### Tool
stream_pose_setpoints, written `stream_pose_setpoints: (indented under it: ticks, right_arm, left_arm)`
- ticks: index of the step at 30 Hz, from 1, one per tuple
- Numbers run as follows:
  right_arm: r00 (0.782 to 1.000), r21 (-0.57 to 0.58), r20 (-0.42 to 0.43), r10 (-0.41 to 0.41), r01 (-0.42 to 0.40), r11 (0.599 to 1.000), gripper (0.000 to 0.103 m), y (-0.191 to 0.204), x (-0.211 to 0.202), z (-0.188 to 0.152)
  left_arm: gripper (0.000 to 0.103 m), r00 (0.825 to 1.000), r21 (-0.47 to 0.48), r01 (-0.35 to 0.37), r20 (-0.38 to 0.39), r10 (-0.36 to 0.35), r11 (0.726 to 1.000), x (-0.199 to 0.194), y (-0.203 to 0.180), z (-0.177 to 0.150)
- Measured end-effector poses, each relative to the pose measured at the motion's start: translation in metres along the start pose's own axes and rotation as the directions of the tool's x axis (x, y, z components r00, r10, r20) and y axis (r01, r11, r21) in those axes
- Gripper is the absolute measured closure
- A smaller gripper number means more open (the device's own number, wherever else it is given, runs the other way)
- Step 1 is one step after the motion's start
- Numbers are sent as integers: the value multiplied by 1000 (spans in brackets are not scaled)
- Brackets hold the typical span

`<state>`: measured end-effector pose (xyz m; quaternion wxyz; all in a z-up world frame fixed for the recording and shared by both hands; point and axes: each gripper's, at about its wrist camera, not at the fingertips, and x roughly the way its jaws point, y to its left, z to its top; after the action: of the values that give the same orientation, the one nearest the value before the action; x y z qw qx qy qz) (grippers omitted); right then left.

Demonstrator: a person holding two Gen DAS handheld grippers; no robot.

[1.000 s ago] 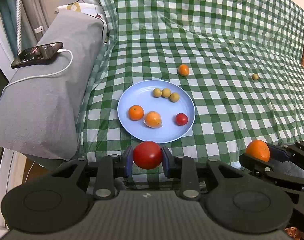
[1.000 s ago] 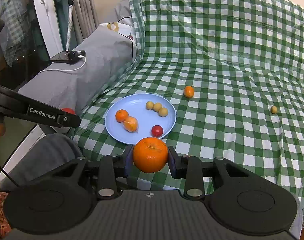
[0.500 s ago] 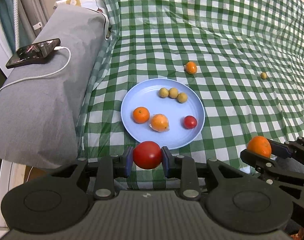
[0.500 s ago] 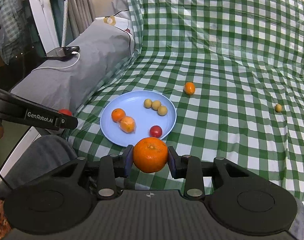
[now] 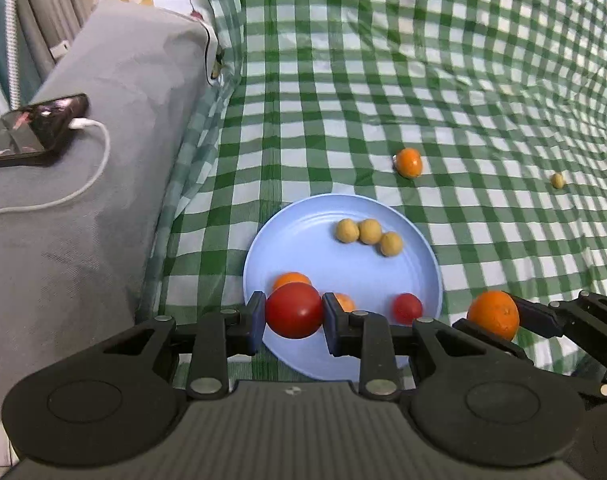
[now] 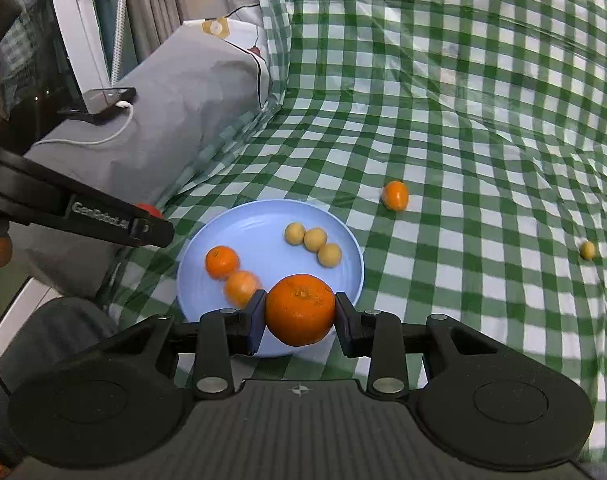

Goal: Organize fruits
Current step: 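Carry the tomato and mandarin to the blue plate and open both tools, then lift both tools away from the plate toward the last fruits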

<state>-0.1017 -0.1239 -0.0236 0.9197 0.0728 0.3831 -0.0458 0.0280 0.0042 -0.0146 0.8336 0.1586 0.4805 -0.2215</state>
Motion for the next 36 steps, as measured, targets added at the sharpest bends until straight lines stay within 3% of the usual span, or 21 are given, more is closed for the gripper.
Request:
stream_pose_setpoints:
  ticks: [15,16,18,20,21,22,24,36]
  right_arm:
    - [996,-10,-91,18,-19,1000,65,3,72,12]
    - [995,-14,-98,28,-29,999,64,5,74,13]
    - [993,-33,-114,38,-42,999,61,7,77,15]
    - [992,-60,-124,31,-39,997,39,12,76,18]
    - [993,-70,-120,21,-30,997,25,14,72,19]
    - [994,-76,-109,13,-22,997,19,14,67,19]
    - [994,-79,-109,13,-22,997,17,15,55,18]
    - [996,7,-87,-21,21,1000,2,18,-39,-23]
  left_arm:
    - [67,997,65,-25,-69,29,998,79,6,21]
    - [62,998,76,-24,-64,29,997,81,6,20]
    - [19,998,94,-26,-54,31,995,81,5,20]
    - [1,999,90,-31,-15,32,995,71,5,18]
    - [1,1000,90,-28,12,27,996,64,6,16]
    - [1,999,100,-24,28,21,995,57,6,13]
    - [1,999,121,-30,23,28,992,46,7,7]
    - [0,996,0,-89,-16,89,996,-32,23,-72]
